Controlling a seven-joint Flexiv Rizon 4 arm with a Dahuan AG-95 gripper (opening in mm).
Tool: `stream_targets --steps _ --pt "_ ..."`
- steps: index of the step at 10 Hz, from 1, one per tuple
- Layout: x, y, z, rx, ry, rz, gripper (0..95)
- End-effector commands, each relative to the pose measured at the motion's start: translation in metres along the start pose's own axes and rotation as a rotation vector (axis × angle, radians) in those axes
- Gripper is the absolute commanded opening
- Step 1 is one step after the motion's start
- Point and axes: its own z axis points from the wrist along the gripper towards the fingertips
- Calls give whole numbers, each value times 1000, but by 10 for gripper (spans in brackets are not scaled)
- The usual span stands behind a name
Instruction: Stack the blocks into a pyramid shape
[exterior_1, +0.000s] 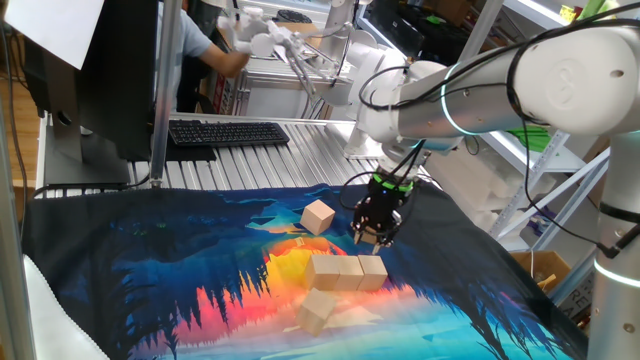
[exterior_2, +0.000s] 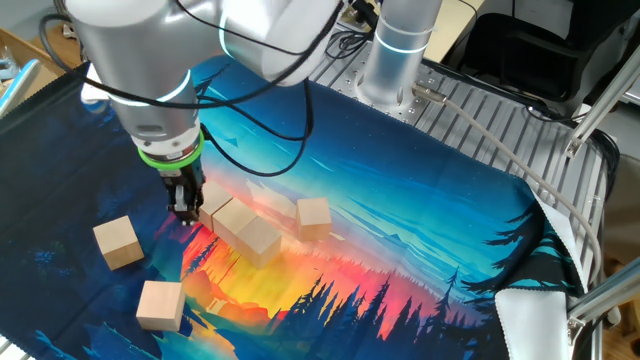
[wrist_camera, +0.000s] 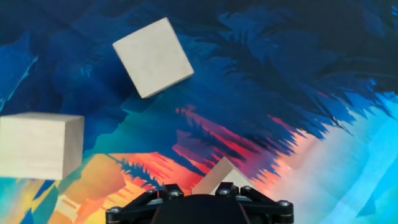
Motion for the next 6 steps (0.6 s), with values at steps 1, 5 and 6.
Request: stream_targets --steps 1,5,6 --pt "0 0 0 -1 9 -67 380" --pt "0 0 0 18 31 -141 380" --pt "0 0 0 35 1 -194 380"
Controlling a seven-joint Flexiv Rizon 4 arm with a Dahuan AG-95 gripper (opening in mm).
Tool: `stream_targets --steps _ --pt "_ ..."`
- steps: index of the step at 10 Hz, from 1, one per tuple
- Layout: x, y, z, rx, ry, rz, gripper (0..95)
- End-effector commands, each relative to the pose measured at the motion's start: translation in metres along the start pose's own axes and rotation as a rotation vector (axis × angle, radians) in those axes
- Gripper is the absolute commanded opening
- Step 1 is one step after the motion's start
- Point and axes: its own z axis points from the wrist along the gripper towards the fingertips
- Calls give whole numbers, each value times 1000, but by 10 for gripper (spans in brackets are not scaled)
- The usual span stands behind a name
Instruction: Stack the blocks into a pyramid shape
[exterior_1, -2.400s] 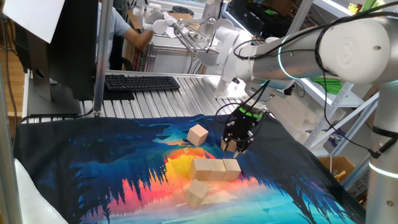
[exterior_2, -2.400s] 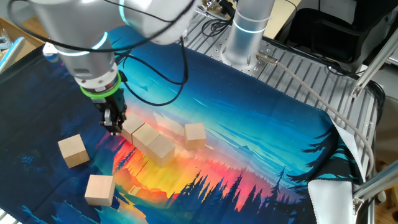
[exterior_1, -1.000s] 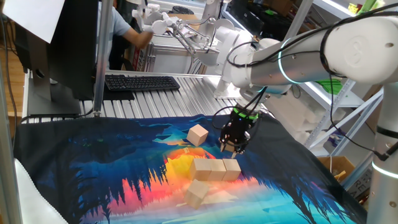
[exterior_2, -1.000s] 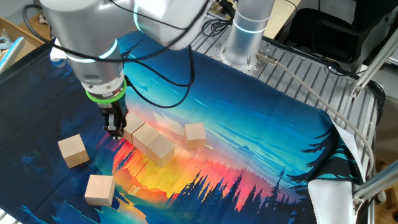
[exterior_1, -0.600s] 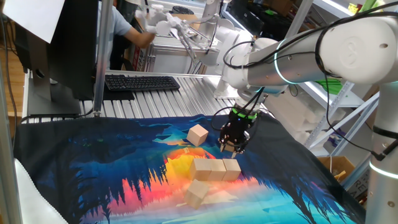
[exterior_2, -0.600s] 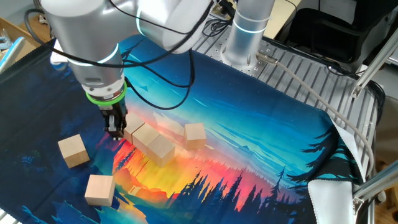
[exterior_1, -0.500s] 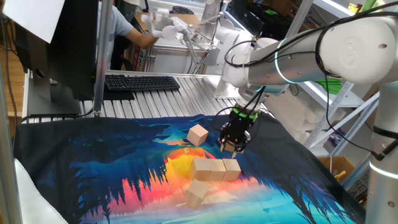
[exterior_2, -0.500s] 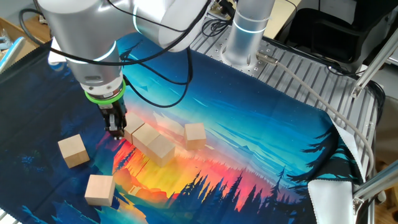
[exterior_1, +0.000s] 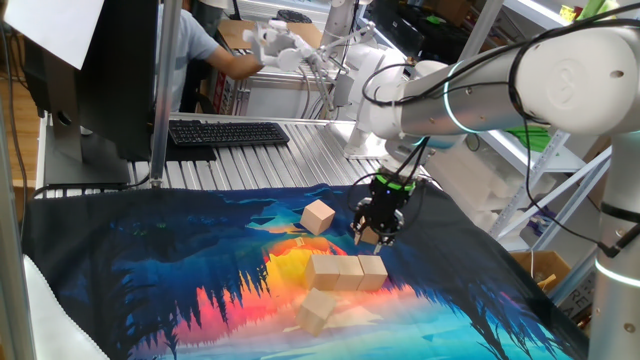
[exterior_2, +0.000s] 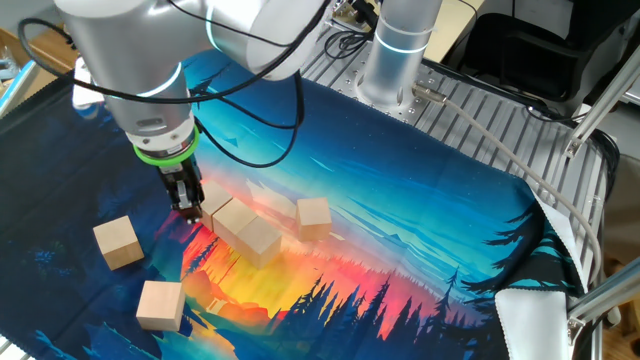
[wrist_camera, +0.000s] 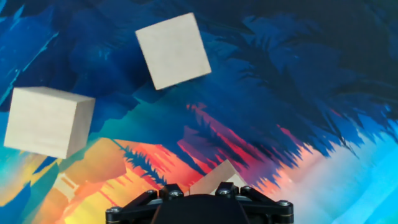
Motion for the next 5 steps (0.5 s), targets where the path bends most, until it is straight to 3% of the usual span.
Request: stream_targets --steps 1,3,5 --pt "0 0 0 48 -28 -52 380" --pt "-1 1 0 41 -26 -34 380" --pt "-4 5 -4 -11 -1 60 380"
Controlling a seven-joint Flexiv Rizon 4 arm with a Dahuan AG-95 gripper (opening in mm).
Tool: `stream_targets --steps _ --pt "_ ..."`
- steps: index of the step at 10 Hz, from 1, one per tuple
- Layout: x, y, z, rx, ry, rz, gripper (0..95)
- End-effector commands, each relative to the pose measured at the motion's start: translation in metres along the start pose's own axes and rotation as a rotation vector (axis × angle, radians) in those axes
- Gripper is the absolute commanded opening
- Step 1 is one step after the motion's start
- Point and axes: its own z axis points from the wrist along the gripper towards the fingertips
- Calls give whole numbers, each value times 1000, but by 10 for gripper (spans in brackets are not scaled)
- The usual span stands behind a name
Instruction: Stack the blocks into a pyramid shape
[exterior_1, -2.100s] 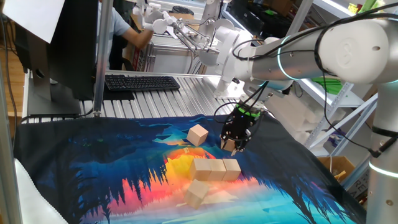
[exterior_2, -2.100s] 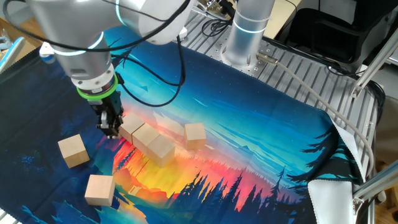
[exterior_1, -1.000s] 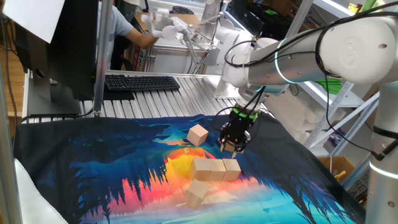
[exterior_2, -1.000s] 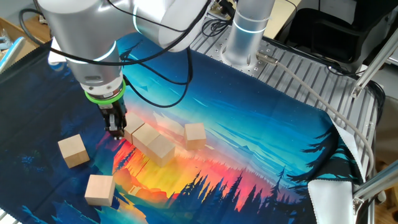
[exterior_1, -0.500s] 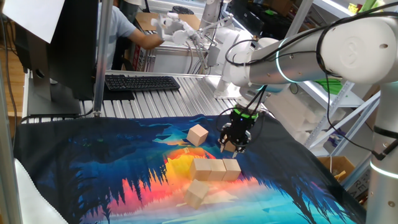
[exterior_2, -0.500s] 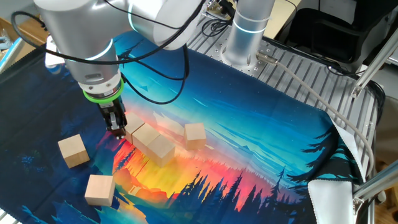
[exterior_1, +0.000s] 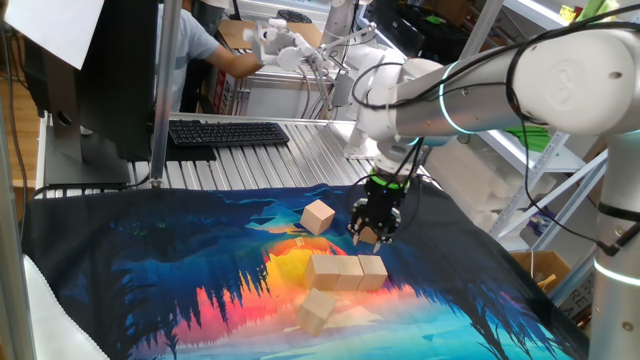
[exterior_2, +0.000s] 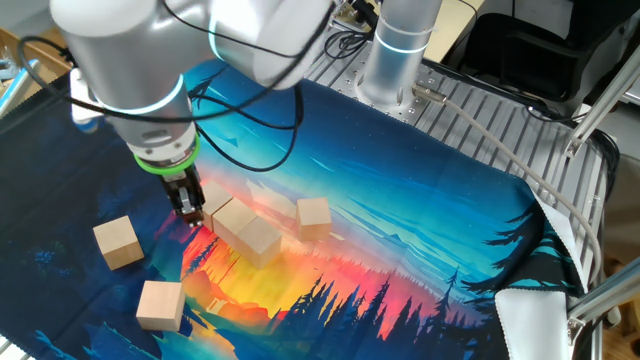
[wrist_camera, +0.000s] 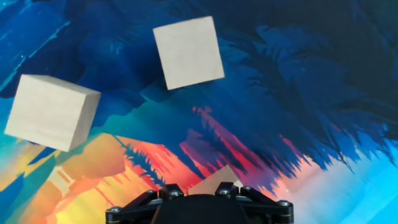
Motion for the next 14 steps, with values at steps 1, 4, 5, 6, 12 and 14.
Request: stream_targets --steps 1,4,5,6,12,14 --pt "-7 6 -8 -73 49 148 380" --pt "-25 18 -22 -72 49 217 380" --pt "-29 22 -24 -87 40 237 190" --pt "-32 28 -22 -89 35 261 190" --pt "-50 63 -12 -99 -6 311 570" --pt "-57 73 -14 -100 -6 319 570"
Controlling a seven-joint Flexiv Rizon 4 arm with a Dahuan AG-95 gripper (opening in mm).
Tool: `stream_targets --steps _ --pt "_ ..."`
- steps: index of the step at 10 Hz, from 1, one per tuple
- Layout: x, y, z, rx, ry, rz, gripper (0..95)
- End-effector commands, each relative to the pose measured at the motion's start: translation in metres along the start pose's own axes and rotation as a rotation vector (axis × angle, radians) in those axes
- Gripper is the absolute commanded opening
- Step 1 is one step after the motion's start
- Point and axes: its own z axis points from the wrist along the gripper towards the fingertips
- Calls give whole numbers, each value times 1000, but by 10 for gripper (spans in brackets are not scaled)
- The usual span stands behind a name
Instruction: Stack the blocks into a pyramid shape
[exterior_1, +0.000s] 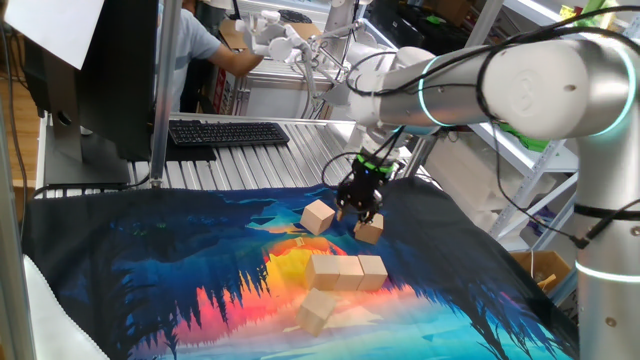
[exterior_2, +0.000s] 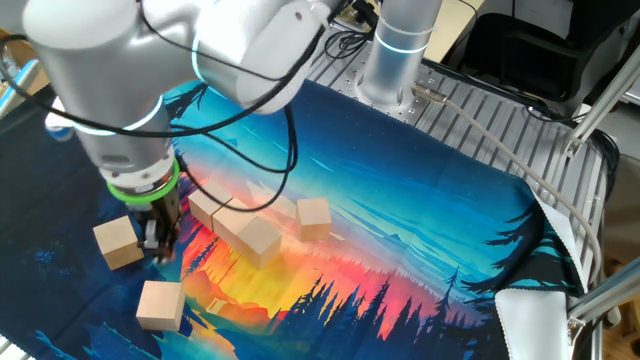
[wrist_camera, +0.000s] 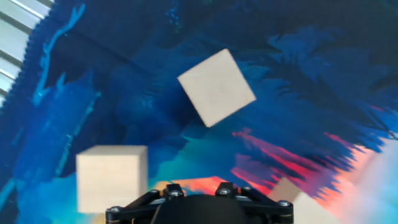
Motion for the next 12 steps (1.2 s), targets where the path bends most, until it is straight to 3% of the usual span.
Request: stream_targets --steps 1,3,6,8,9,12 --pt "-1 14 -1 0 -6 22 570" --pt "1 25 -2 -2 -10 36 570" --pt "5 42 2 -4 -39 49 570" --pt "0 51 2 -2 -44 51 570" --pt "-4 55 2 -5 -42 51 760" --pt "-7 65 9 -12 -51 70 760"
